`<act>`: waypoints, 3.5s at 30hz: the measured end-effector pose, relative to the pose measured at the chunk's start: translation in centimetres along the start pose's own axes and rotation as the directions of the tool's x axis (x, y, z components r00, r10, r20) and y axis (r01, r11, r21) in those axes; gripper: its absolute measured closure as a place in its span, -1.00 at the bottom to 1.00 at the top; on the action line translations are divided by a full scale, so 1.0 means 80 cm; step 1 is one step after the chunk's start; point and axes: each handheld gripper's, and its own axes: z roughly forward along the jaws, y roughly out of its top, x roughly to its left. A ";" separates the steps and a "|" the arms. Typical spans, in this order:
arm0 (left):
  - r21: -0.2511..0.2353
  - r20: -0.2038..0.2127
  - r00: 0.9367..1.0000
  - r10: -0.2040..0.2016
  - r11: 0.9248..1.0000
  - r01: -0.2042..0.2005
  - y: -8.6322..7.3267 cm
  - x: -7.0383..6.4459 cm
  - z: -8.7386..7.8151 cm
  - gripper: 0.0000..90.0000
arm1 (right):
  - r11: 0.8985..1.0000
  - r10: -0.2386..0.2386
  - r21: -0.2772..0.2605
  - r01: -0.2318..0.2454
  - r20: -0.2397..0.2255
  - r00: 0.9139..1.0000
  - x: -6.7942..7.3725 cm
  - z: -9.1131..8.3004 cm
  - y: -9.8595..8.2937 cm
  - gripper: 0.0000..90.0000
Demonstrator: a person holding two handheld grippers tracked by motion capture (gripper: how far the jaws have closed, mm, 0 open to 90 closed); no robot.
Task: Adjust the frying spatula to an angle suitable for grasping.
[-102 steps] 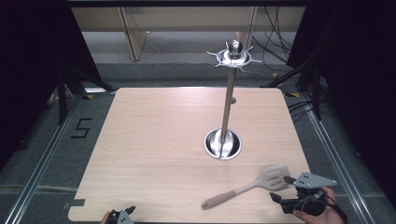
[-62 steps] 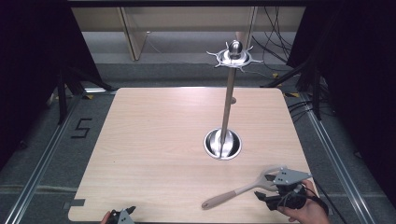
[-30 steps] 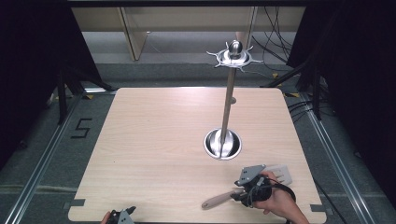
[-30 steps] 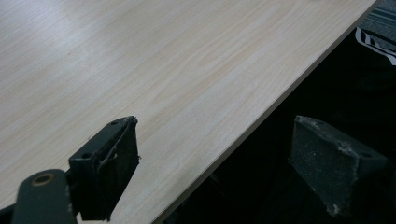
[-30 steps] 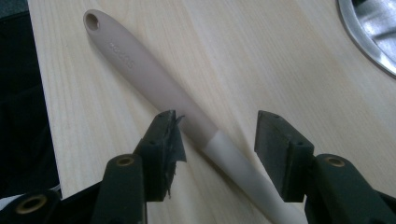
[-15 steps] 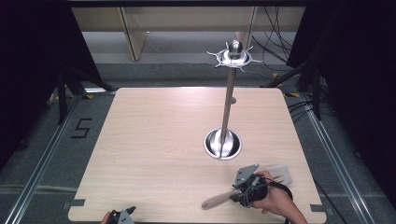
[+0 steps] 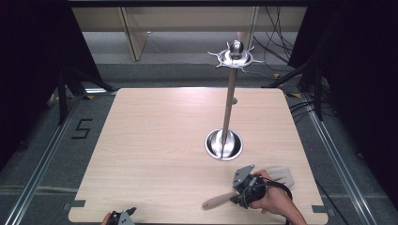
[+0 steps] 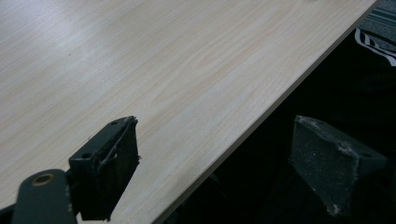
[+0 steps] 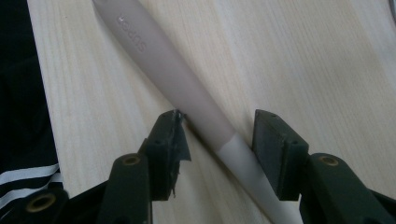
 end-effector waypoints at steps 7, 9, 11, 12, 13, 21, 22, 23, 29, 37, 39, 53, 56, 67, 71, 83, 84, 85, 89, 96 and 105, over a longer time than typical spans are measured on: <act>-0.017 -0.004 1.000 -0.016 1.000 0.016 0.000 -0.002 0.000 -0.67 | 0.997 0.067 0.031 -0.068 0.049 0.997 -0.003 -0.002 0.006 0.36; -0.009 -0.006 1.000 -0.010 1.000 0.010 0.000 -0.001 0.000 -0.67 | 0.999 0.030 0.027 -0.032 0.049 0.998 -0.008 -0.001 0.007 0.41; -0.006 -0.005 1.000 -0.008 1.000 0.008 0.000 0.000 0.000 -0.67 | 0.999 0.044 0.028 -0.046 0.062 0.997 -0.010 -0.001 0.008 0.45; -0.013 -0.011 1.000 -0.021 1.000 0.021 0.000 -0.002 0.000 -0.67 | 0.999 0.036 0.026 -0.037 0.063 0.997 -0.011 -0.001 0.008 0.47; -0.019 -0.009 0.999 -0.032 0.999 0.032 -0.001 -0.003 0.001 -0.67 | 0.998 0.040 0.036 -0.043 0.063 0.997 -0.011 -0.001 0.009 0.50; -0.006 -0.005 1.000 -0.005 1.000 0.005 0.000 0.000 0.000 -0.67 | 0.997 0.010 0.074 -0.014 0.049 0.999 -0.016 0.000 0.016 0.58; -0.013 -0.007 1.000 -0.021 1.000 0.020 -0.001 -0.002 0.001 -0.67 | 0.996 -0.002 0.086 -0.001 0.038 0.999 -0.017 0.000 0.017 0.59; -0.020 -0.009 0.999 -0.039 0.999 0.038 -0.001 -0.003 0.002 -0.67 | 0.995 -0.016 0.096 0.013 0.024 1.000 -0.018 0.000 0.019 0.60; 0.008 -0.009 1.000 0.016 1.000 -0.016 0.000 0.001 0.000 -0.67 | 0.990 -0.071 0.126 0.070 0.008 0.997 -0.021 0.001 0.026 0.63; -0.011 0.003 1.000 -0.021 1.000 0.021 0.000 -0.001 -0.001 -0.67 | 0.986 -0.102 0.131 0.101 0.004 0.995 -0.020 0.002 0.027 0.66; 0.004 0.006 1.000 0.023 1.000 -0.023 0.000 0.002 -0.002 -0.67 | 0.986 -0.098 0.133 0.097 0.005 0.995 -0.019 0.002 0.027 0.66; -0.008 0.002 1.000 0.006 1.000 -0.006 0.000 0.001 -0.001 -0.67 | 0.997 -0.019 -0.077 0.027 0.103 0.995 -0.034 -0.044 0.021 0.67; 0.011 0.011 0.999 0.032 0.999 -0.032 0.000 0.003 -0.003 -0.67 | 0.995 0.005 -0.104 0.007 0.113 0.994 -0.035 -0.053 0.020 0.67; 0.016 0.009 0.999 0.040 0.999 -0.040 0.000 0.004 -0.003 -0.67 | 0.963 0.089 -0.265 -0.035 0.193 0.977 -0.041 -0.096 0.010 0.67; -0.008 0.004 1.000 -0.020 1.000 0.020 0.001 -0.001 -0.002 -0.67 | 0.950 0.102 -0.309 -0.040 0.188 0.977 -0.044 -0.110 0.006 0.67; -0.018 -0.005 1.000 -0.024 1.000 0.023 0.000 -0.001 -0.001 -0.67 | 0.871 0.194 -0.481 -0.104 0.142 0.971 -0.049 -0.140 -0.004 0.67; -0.014 -0.001 1.000 -0.018 1.000 0.018 0.000 -0.001 -0.001 -0.67 | 0.868 0.191 -0.486 -0.102 0.138 0.972 -0.050 -0.143 -0.005 0.67; -0.016 -0.001 1.000 -0.018 1.000 0.018 0.000 -0.001 -0.001 -0.67 | 0.854 0.219 -0.503 -0.131 0.119 0.968 -0.048 -0.144 -0.005 0.67; -0.014 0.002 1.000 -0.017 1.000 0.017 0.000 -0.001 -0.001 -0.67 | 0.833 0.220 -0.538 -0.126 0.114 0.969 -0.050 -0.149 -0.005 0.67; -0.008 -0.002 0.999 -0.045 0.999 0.045 0.000 -0.003 0.000 -0.67 | 0.804 0.217 -0.583 -0.120 0.100 0.971 -0.050 -0.154 -0.002 0.67; -0.004 -0.014 0.999 -0.042 0.999 0.042 0.000 -0.003 0.000 -0.67 | 0.775 0.210 -0.622 -0.114 0.082 0.974 -0.048 -0.158 0.012 0.68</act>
